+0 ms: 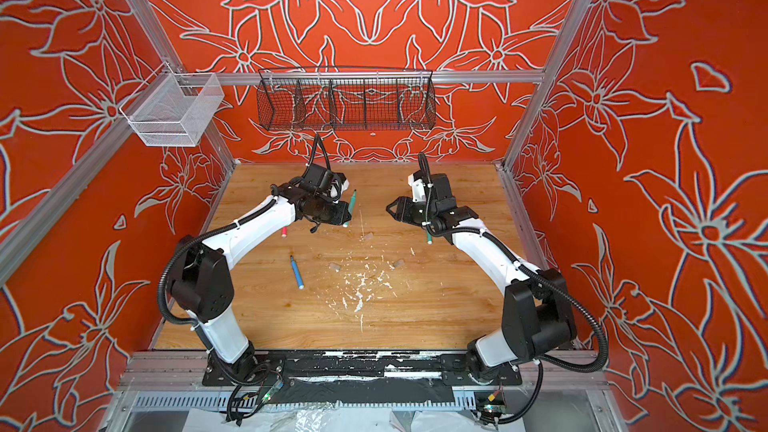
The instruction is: Insert the pens into the pen caps
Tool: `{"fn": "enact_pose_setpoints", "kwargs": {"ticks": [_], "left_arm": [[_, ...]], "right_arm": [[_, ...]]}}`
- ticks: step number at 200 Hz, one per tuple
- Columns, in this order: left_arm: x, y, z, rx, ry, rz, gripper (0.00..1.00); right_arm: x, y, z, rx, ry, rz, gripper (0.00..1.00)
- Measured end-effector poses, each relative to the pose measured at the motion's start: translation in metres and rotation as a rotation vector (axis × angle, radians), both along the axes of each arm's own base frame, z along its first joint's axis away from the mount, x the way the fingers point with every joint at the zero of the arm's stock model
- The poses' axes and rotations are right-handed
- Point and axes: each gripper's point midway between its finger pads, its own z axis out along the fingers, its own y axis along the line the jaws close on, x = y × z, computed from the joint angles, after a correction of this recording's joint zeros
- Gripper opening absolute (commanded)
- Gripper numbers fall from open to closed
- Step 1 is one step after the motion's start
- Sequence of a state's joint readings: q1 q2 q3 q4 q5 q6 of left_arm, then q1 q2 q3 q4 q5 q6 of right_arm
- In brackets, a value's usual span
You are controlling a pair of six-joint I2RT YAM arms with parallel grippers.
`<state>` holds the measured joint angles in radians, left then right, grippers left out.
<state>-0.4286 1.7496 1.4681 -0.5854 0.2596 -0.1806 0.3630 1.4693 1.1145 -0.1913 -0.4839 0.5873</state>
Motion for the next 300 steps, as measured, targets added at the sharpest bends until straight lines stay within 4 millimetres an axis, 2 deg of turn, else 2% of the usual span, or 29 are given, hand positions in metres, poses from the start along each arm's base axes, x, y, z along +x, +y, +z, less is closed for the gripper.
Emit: {"fn": "enact_pose_setpoints", "kwargs": {"ticks": [35,68,88,126,148,182,191,200,216,235,251,288,300], "left_arm": [[-0.020,-0.026,0.022,-0.124,-0.045,-0.095,0.03],[-0.026,-0.036,0.032,-0.193,-0.063,-0.129,0.03],[-0.028,-0.039,0.037,-0.220,-0.076,-0.141,0.03],[-0.033,-0.042,0.051,-0.261,-0.106,-0.158,0.03],[-0.034,-0.043,0.056,-0.282,-0.119,-0.164,0.03],[-0.035,-0.045,0.055,-0.293,-0.121,-0.167,0.03],[-0.035,-0.044,0.055,-0.294,-0.121,-0.166,0.09],[-0.035,-0.044,0.055,-0.297,-0.123,-0.164,0.21],[-0.035,-0.046,0.056,-0.311,-0.122,-0.165,0.36],[-0.038,-0.049,0.055,-0.340,-0.120,-0.179,0.41],[-0.041,-0.051,0.051,-0.357,-0.113,-0.190,0.38],[-0.043,-0.053,0.050,-0.385,-0.109,-0.185,0.10],[-0.043,-0.052,0.051,-0.388,-0.115,-0.179,0.05]], "right_arm": [[-0.011,0.034,0.023,0.063,-0.031,0.081,0.54],[-0.006,0.052,0.043,0.118,-0.059,0.100,0.53],[-0.001,0.058,0.044,0.135,-0.052,0.095,0.51],[0.007,0.065,0.033,0.143,-0.010,0.083,0.46],[0.014,0.071,0.031,0.152,0.005,0.081,0.38],[0.020,0.080,0.034,0.172,0.000,0.089,0.07],[0.019,0.081,0.034,0.172,0.003,0.092,0.00],[0.019,0.081,0.034,0.174,0.005,0.090,0.00],[0.019,0.082,0.036,0.182,0.001,0.092,0.00],[0.018,0.085,0.041,0.196,-0.013,0.100,0.00],[0.015,0.087,0.045,0.208,-0.023,0.106,0.00],[0.009,0.090,0.050,0.230,-0.030,0.121,0.00],[0.009,0.091,0.050,0.237,-0.034,0.123,0.00]]}}
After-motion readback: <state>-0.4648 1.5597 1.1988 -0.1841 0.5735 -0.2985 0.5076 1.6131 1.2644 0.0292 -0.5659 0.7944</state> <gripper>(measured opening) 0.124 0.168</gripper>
